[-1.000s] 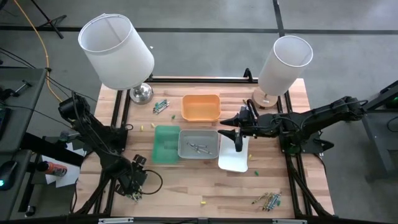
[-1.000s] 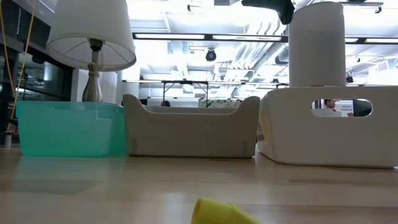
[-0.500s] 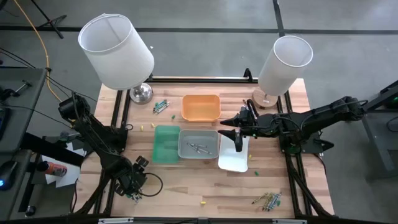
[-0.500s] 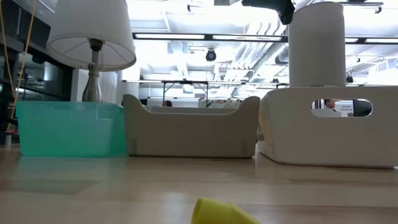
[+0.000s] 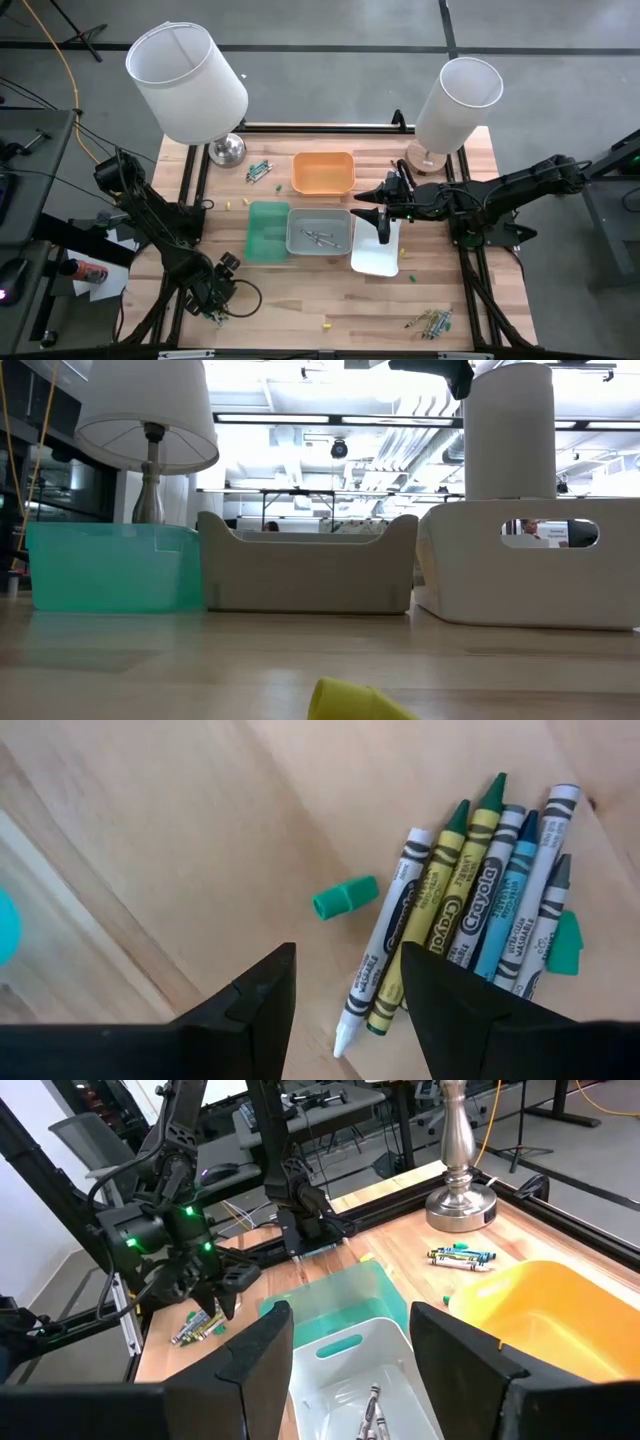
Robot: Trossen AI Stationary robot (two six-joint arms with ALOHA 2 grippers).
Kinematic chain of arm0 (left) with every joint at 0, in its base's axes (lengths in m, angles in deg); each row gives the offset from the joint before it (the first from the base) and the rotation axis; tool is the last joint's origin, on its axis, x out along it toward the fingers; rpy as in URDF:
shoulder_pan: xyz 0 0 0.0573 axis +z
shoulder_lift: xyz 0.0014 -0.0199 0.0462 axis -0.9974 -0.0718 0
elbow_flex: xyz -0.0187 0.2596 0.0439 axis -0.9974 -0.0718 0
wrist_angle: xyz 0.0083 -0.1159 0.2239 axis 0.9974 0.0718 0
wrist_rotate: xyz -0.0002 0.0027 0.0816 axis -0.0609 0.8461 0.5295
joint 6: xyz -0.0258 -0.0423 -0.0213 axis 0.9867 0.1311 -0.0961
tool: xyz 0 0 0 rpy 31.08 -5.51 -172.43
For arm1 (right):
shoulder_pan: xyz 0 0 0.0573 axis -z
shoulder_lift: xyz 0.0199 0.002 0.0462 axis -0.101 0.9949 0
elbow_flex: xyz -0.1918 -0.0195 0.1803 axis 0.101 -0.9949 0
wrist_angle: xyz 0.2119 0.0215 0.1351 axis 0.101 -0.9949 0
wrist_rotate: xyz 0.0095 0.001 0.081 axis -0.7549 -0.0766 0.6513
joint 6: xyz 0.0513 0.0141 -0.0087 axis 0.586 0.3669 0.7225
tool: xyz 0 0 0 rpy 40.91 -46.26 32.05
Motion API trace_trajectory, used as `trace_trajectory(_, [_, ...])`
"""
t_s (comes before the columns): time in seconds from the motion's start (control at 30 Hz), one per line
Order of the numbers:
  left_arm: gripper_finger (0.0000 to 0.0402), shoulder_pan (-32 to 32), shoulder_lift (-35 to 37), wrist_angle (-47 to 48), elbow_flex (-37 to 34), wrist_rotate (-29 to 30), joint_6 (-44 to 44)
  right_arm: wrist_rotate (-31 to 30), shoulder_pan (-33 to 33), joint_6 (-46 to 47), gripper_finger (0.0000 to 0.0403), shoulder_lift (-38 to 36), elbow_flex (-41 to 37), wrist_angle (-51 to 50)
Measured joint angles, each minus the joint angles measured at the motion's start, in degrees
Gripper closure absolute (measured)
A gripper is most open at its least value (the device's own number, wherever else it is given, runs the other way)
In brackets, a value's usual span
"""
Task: Sort crayons
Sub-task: Put the white crayon into the gray bin
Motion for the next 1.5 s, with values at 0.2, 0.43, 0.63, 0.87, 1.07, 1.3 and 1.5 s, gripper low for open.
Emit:
trace_trajectory(0.2, [0.0234,0.0,-3.0,-0.2,0.0,-0.1,-1.3,0.0,0.0,0.0,0.0206,0.0,0.0,-0.2])
trace_trajectory(0.43, [0.0234,0.0,-5.9,-0.8,0.3,0.0,-0.5,0.0,0.0,0.0,0.0206,0.0,0.0,-0.2])
trace_trajectory(0.63, [0.0238,0.0,-6.1,-0.8,0.3,0.3,0.5,0.0,0.0,0.0,0.0206,0.0,0.0,-0.2])
trace_trajectory(0.87, [0.0324,0.0,-6.2,-1.2,0.2,-0.1,0.8,0.0,0.0,0.0,0.0206,0.0,0.0,-0.2])
trace_trajectory(1.07, [0.0392,1.4,-6.3,-1.4,0.2,-0.9,4.7,0.0,0.0,1.5,0.0206,0.0,0.0,-0.2])
trace_trajectory(1.3, [0.0398,2.9,-5.0,-1.7,0.1,-1.4,5.3,0.0,0.0,1.5,0.0206,0.0,0.0,-0.2])
trace_trajectory(1.5, [0.0400,3.2,-1.5,-1.3,-0.2,-2.6,7.6,0.0,0.0,1.5,0.0206,0.0,0.0,-0.2])
